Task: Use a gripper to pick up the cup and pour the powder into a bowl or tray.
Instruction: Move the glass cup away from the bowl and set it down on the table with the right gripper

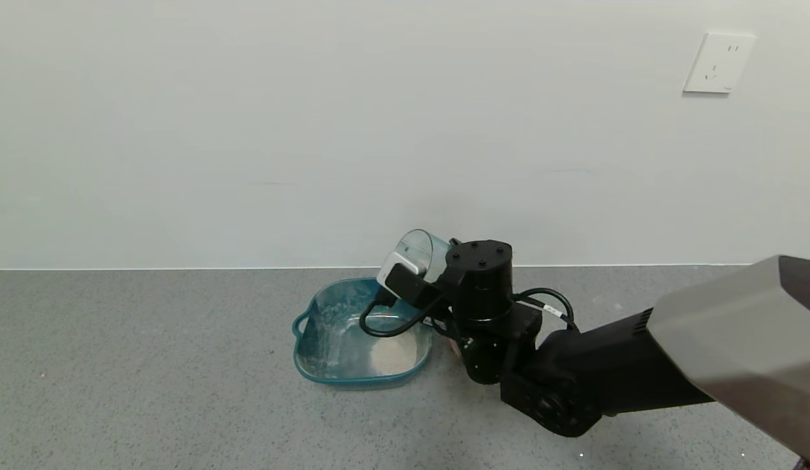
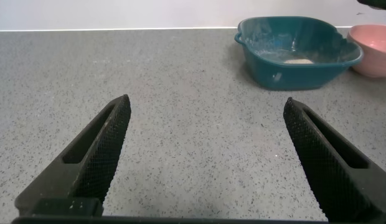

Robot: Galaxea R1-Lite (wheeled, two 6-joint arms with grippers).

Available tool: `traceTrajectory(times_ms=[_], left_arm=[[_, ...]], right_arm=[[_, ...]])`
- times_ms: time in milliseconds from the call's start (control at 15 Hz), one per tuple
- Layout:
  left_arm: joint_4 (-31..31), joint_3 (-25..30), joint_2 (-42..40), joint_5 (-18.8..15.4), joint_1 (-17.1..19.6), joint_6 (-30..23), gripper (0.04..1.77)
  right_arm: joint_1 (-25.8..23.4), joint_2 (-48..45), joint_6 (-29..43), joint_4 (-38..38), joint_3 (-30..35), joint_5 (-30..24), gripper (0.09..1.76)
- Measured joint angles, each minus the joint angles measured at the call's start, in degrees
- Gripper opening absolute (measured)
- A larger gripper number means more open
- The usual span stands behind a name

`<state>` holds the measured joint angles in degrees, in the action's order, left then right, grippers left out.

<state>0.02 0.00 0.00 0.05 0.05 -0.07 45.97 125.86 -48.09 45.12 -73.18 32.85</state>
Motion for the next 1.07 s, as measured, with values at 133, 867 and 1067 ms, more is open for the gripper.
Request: traceTrajectory(times_ms=[133,867,1067], left_arm=[[-0.02,0.0,0.0,0.02,0.02,0.0,1.76],[-0.02,0.0,0.0,0.02,0.05,0.0,1.76],[0.0,0.0,0.0,0.02,0.0,0.0,1.76]], right_arm=[[-1.01,-1.79,6.17,1.54,3.17,0.02,1.35],[-13.07,-12.74,37.12,6.06,15.27,-0.04,1.35],[-15.93,-13.4,39.11,6.17,18.12,-0.22,1.35]])
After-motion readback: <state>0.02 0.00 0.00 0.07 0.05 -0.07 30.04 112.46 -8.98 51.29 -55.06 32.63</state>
